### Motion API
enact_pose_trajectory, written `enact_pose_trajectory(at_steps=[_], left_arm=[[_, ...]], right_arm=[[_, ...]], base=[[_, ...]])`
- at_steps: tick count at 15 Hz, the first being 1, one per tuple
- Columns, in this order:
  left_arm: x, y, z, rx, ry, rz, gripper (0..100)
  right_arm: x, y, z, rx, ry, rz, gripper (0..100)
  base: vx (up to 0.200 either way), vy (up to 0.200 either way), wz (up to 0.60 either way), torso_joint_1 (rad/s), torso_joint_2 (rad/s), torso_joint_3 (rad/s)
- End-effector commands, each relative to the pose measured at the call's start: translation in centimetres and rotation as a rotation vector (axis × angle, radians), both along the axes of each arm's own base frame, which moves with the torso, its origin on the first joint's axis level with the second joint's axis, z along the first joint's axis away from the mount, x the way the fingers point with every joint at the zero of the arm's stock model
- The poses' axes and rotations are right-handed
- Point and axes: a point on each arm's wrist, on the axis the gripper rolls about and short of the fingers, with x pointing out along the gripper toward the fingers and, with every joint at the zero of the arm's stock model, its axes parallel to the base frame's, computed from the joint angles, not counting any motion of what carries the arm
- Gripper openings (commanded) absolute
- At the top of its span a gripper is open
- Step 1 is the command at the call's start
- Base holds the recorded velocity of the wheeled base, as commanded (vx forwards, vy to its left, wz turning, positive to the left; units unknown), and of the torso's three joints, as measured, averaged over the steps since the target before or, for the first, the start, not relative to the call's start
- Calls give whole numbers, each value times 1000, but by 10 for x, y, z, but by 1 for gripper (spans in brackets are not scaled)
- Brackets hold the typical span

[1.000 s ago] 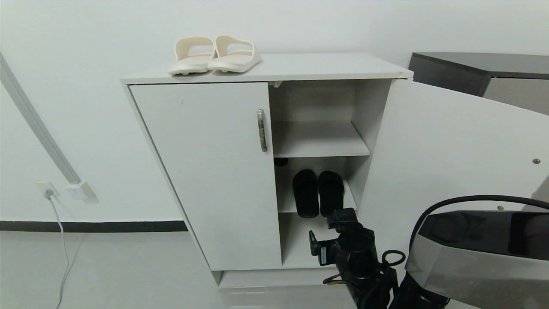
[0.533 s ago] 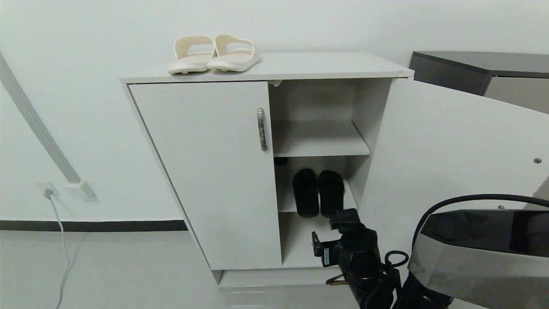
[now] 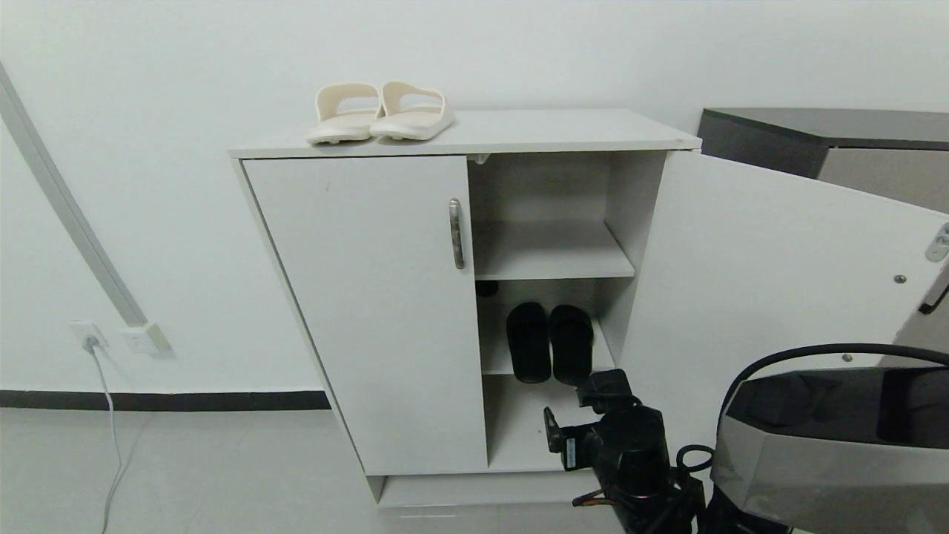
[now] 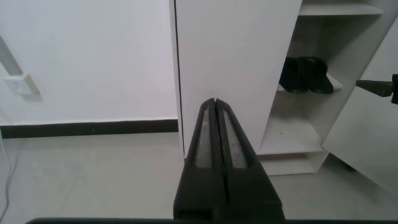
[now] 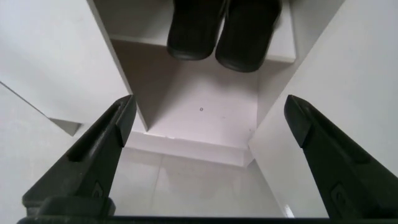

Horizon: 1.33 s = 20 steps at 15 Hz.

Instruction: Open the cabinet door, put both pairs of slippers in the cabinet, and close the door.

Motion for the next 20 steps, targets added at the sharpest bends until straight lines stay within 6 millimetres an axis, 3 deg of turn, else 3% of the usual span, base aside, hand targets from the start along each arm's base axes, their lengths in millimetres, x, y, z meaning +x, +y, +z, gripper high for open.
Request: enact_pose_trajectory(at_steps=[1, 6, 9, 12, 20], left_arm=[[0, 0, 0, 0, 3, 1, 0], [0, 0, 0, 0, 2, 1, 0], [0, 0, 0, 0, 2, 1, 0], [0, 0, 0, 0, 2, 1, 0], [0, 0, 0, -2, 2, 1, 0]], right_arm=[[-1, 0, -4, -3, 9, 2, 100], [3, -2, -1, 31, -20, -7, 100], [4, -2, -17, 15, -5, -13, 100], [4, -2, -11, 34, -39, -10, 100], [1, -2, -14, 24, -30, 9, 100]], base=[[0, 0, 0, 12, 2, 203], [0, 0, 0, 0, 2, 124], [0, 0, 0, 0, 0, 0], [0, 0, 0, 0, 0, 0], [0, 200, 0, 4, 2, 5]])
